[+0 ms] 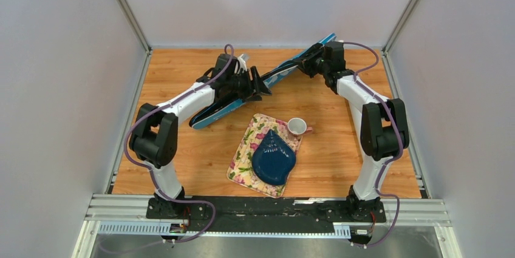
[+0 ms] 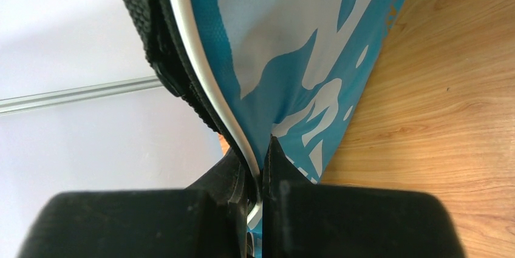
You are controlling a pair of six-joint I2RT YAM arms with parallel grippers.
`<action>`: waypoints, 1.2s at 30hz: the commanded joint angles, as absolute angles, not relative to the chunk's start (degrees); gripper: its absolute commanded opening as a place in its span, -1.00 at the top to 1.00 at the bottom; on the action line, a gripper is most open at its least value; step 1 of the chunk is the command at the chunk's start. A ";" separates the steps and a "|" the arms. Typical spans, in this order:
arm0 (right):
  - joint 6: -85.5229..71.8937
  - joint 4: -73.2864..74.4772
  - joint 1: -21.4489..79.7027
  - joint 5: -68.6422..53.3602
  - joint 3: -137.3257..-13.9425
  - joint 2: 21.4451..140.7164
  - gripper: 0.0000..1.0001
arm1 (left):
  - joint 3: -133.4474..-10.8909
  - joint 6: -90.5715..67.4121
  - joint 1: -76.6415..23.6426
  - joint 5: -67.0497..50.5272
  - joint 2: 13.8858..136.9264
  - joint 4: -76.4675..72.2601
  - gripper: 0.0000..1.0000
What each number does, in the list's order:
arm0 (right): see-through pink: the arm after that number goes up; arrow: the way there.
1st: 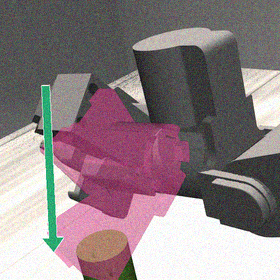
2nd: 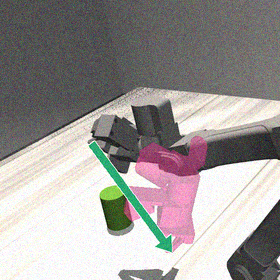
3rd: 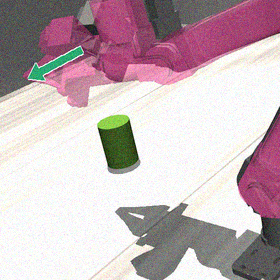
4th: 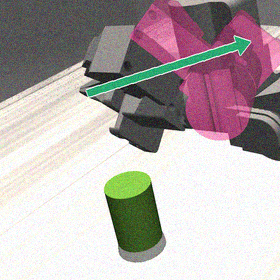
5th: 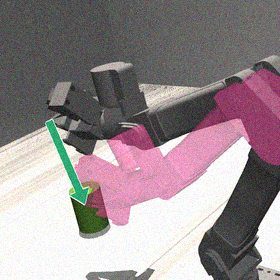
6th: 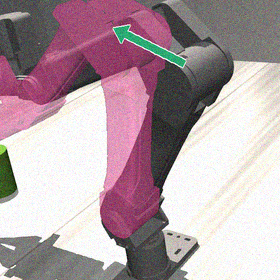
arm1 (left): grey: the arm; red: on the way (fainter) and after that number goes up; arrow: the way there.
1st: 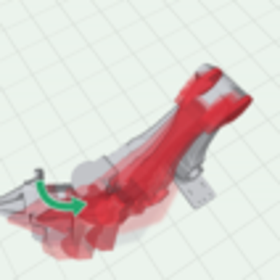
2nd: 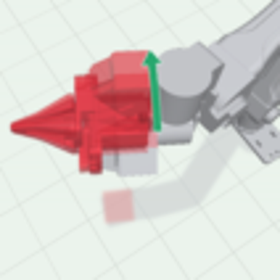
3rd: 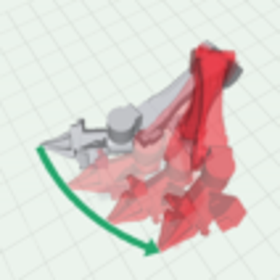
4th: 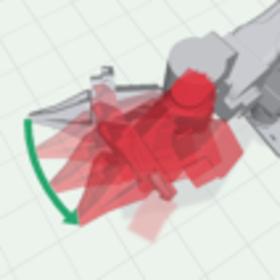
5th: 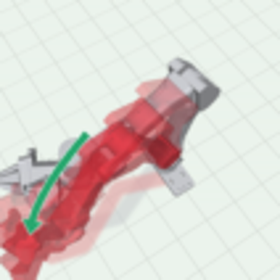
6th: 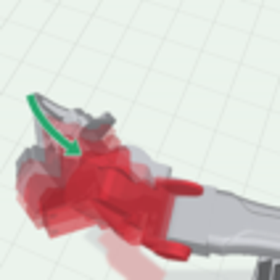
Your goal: Pack up the badminton gear
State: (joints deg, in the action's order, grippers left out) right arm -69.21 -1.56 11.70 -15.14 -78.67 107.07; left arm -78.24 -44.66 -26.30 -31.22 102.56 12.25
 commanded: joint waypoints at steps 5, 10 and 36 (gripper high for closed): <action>-71.54 -6.85 11.78 -17.31 -78.58 104.06 1.00 | -73.83 -60.37 -26.37 -26.73 100.81 -4.56 -0.25; -71.72 -7.03 11.95 -17.49 -78.57 104.06 1.00 | -73.82 -63.80 -26.46 -24.44 102.39 -7.91 -0.23; -70.93 -7.73 12.04 -18.19 -78.31 103.45 1.00 | -76.38 -71.54 -26.63 -17.40 108.02 -13.53 0.26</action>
State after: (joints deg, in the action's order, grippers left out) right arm -69.65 -3.09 11.70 -15.40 -77.67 106.94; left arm -73.58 -71.35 -26.65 -18.90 107.20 -10.68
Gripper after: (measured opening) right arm 0.057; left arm 0.382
